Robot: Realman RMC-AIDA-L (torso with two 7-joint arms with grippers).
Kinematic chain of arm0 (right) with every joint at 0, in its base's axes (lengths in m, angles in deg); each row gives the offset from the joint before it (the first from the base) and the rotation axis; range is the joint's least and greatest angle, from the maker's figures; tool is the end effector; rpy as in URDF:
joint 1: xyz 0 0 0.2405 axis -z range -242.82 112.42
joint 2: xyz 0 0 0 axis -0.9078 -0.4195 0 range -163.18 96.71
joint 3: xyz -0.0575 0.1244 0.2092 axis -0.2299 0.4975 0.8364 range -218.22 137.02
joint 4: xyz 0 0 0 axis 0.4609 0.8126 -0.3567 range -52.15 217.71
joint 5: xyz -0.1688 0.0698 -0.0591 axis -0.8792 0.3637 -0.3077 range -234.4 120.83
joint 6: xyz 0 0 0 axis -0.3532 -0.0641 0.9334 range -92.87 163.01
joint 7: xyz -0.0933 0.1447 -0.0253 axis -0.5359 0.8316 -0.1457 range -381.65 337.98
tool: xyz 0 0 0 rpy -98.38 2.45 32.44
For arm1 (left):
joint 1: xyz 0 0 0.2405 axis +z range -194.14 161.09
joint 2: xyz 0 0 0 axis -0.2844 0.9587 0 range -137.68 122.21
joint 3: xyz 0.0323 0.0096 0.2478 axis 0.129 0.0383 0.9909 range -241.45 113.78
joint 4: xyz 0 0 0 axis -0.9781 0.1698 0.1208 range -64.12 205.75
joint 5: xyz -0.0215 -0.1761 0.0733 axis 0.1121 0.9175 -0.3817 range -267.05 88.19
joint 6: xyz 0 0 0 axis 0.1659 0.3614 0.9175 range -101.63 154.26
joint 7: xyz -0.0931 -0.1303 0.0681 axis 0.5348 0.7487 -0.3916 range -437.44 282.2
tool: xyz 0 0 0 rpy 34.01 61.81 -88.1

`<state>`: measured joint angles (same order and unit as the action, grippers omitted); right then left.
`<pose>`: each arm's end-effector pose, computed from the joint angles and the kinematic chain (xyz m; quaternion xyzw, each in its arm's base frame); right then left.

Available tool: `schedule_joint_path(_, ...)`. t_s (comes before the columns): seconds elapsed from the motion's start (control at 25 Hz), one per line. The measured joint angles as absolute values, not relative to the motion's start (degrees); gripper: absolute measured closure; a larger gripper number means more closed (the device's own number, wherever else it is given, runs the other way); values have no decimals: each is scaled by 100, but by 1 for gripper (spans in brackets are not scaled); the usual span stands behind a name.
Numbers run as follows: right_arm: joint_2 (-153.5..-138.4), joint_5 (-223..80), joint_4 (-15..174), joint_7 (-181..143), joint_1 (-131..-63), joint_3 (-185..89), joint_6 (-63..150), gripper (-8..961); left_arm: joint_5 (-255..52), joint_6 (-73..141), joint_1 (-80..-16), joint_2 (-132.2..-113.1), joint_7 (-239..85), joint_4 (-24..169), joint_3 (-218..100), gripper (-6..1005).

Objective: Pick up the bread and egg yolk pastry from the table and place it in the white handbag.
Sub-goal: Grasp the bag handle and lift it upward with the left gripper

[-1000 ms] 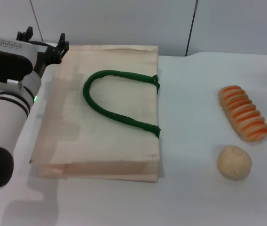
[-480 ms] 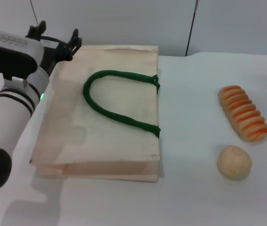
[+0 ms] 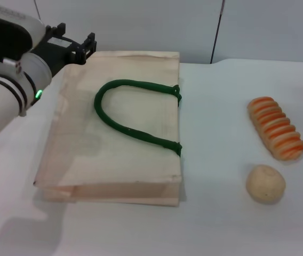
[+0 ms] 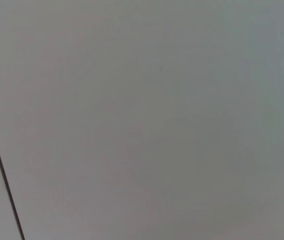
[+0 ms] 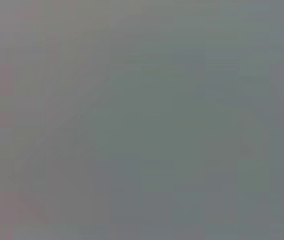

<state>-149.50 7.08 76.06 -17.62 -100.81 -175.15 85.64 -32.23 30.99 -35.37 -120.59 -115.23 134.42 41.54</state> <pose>0.3151 0.4124 0.0178 -0.6803 0.2758 0.2231 0.6414 -0.2217 0.4160 0.0128 -0.7744 -0.2443 -0.1773 0.5561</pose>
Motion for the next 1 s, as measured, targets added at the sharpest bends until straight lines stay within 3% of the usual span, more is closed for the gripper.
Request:
schedule_joint_path(0.16, -14946, 703, 7601, -1763, -10084, -17515, 8535, 218, -3225, 1617, -3364, -12243, -11956, 14173, 3285, 295)
schedule_joint_path(0.32, -14944, 702, 7603, -1764, -10086, -17515, 8530, 218, -3463, 213, -3323, -12394, -12043, 14785, 2589, 295)
schedule_joint_path(1.0, -14943, 692, 7587, -1746, -10158, -17516, 8524, 217, -6025, -3132, -4284, -12400, -10171, 15681, 1600, 301)
